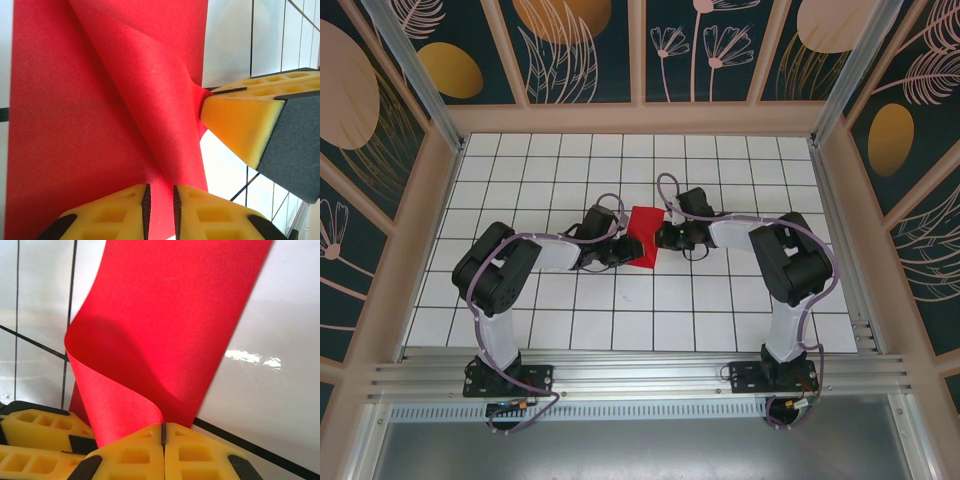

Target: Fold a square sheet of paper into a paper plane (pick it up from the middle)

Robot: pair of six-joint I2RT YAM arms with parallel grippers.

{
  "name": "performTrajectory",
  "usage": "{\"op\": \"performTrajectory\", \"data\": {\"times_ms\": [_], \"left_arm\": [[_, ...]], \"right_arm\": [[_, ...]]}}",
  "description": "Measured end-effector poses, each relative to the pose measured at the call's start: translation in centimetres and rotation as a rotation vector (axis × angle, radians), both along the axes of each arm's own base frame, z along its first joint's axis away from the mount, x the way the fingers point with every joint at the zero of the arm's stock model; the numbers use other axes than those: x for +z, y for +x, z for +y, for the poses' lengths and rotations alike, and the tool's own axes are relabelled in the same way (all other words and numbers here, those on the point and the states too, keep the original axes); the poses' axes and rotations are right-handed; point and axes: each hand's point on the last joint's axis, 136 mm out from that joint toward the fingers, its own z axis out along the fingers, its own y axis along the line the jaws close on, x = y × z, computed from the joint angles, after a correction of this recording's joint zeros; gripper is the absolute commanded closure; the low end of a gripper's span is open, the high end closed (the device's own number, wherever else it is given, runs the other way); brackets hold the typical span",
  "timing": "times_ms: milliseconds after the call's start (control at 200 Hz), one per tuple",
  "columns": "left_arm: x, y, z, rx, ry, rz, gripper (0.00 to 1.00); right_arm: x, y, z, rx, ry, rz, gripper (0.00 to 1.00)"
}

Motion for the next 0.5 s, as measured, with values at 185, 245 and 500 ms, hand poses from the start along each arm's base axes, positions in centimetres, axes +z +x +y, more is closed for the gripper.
{"op": "performTrajectory", "data": {"times_ms": [185, 245, 500], "left_arm": [[-0.09, -0.08, 0.06, -0.006, 0.007, -0.001, 0.8], [-0.14, -0.1, 0.1, -0.006, 0.01, 0.0, 0.81], [-0.22, -0.15, 0.16, -0.013, 0.018, -0.001, 0.82]], "right_arm": [[-0.4, 0.05, -0.17, -0.004, -0.013, 0.003, 0.94], [-0.39, 0.07, -0.16, -0.004, -0.013, 0.002, 0.94], [0.1, 0.49, 0.07, -0.004, -0.007, -0.009, 0.93]]}}
